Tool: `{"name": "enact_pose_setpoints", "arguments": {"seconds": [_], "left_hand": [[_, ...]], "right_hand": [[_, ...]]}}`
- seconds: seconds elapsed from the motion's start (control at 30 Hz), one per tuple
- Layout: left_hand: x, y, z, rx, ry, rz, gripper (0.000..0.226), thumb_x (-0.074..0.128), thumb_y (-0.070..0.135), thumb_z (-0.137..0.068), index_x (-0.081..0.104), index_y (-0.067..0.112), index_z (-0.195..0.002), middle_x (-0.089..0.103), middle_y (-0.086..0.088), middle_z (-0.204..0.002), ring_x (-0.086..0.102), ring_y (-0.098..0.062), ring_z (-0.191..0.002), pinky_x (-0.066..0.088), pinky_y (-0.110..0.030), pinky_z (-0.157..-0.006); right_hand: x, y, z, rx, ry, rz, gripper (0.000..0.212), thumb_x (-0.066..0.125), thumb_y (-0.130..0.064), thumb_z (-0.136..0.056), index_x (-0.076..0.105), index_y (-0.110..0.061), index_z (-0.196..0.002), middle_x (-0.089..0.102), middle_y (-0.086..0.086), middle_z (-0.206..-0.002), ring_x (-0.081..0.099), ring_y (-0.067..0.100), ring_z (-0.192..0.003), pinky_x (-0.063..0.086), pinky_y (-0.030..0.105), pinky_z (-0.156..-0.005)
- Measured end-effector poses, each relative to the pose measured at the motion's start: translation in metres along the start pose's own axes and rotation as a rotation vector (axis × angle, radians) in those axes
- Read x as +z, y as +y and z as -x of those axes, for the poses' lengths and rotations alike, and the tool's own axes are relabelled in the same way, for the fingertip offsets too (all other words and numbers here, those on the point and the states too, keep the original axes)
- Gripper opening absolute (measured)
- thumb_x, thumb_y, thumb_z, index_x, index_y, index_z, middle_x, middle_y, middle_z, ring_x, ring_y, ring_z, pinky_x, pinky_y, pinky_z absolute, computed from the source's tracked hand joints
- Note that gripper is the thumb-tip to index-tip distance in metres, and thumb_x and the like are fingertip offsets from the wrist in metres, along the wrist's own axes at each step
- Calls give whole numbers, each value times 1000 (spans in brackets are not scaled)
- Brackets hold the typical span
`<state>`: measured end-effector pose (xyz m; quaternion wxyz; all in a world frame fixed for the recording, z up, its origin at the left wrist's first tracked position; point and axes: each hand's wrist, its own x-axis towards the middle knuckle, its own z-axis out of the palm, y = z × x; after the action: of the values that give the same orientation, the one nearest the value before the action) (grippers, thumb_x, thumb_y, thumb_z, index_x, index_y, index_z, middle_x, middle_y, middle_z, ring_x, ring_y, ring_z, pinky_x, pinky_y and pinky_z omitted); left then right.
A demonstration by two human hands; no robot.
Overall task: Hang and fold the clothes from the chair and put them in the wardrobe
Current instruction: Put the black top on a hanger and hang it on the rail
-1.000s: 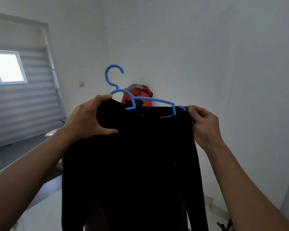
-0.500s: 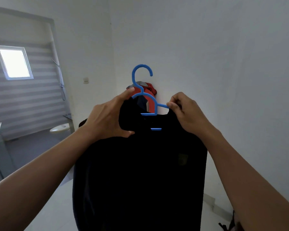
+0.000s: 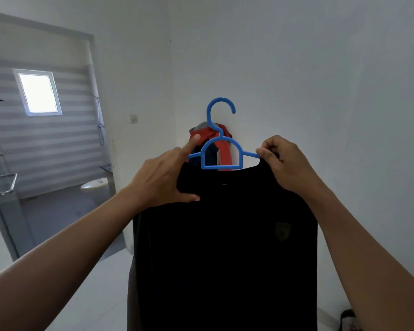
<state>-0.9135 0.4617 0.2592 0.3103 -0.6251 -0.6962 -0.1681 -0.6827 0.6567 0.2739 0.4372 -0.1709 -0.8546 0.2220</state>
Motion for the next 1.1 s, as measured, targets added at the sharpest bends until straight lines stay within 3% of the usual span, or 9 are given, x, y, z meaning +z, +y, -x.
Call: {"name": "enact_pose_setpoints", "arguments": {"seconds": [0.13,0.27,0.37,0.47,0.6,0.7,0.87,0.97,1.1], "left_hand": [[-4,3,-6,4,26,-3,123,70,75,-65,-9,45,-154,60,-5,-96,56,-20,-70,42,-28,-59],[-13,1,-6,-71,20,97,130,82,65,-61,-10,52,-151,58,0,-89,56,-20,-71,46,-30,-63],[-14,7,-7,-88,-7,93,131,83,64,-60,-10,51,-151,53,5,-87,52,-15,-70,45,-27,-64],[-18,12,-6,-95,-10,109,130,83,63,-61,-8,48,-153,52,6,-87,49,-9,-69,40,-21,-64],[-37,16,5,-42,44,60,126,78,67,-63,-14,54,-149,61,-4,-103,56,-18,-77,48,-28,-66],[-59,20,12,30,99,-16,122,73,69,-64,-11,51,-151,54,-5,-98,56,-21,-69,53,-35,-59],[-113,25,28,119,166,-44,121,80,61,-65,2,42,-156,51,-4,-100,50,-16,-67,39,-20,-56],[-148,37,50,181,280,-76,120,73,73,-64,6,36,-157,53,-8,-104,47,-12,-70,29,-12,-54],[-192,60,88,230,382,-93,112,51,87,-71,12,27,-158,55,-9,-118,54,-21,-89,50,-34,-65]], "right_hand": [[-15,1,9,-83,12,39,8,53,-23,-102,52,-17,-95,61,0,-80,56,18,-69,46,15,-62],[-35,20,23,-128,2,167,13,46,-35,-102,49,-24,-96,57,-5,-75,53,20,-64,49,40,-60],[-31,21,33,-182,-1,289,40,43,-54,-93,51,-22,-116,59,-14,-88,57,16,-67,46,30,-61],[-19,14,40,-328,-23,444,78,66,-63,-81,39,-25,-144,58,-2,-112,60,16,-75,56,28,-66],[-19,3,47,-371,2,534,97,67,-75,-71,37,-29,-151,47,2,-97,49,15,-59,52,24,-52],[-34,-22,58,-369,42,590,99,74,-69,-70,35,-31,-152,47,3,-96,49,15,-58,53,26,-52],[-66,-83,87,-343,66,716,105,84,-38,-71,25,-28,-157,45,4,-108,47,14,-66,53,27,-51],[-80,-128,112,-322,88,721,104,81,-31,-71,23,-28,-157,45,2,-113,49,14,-71,53,27,-55],[-101,-190,161,-250,123,713,103,82,-33,-71,25,-31,-157,41,-5,-114,52,14,-75,55,32,-61]]}}
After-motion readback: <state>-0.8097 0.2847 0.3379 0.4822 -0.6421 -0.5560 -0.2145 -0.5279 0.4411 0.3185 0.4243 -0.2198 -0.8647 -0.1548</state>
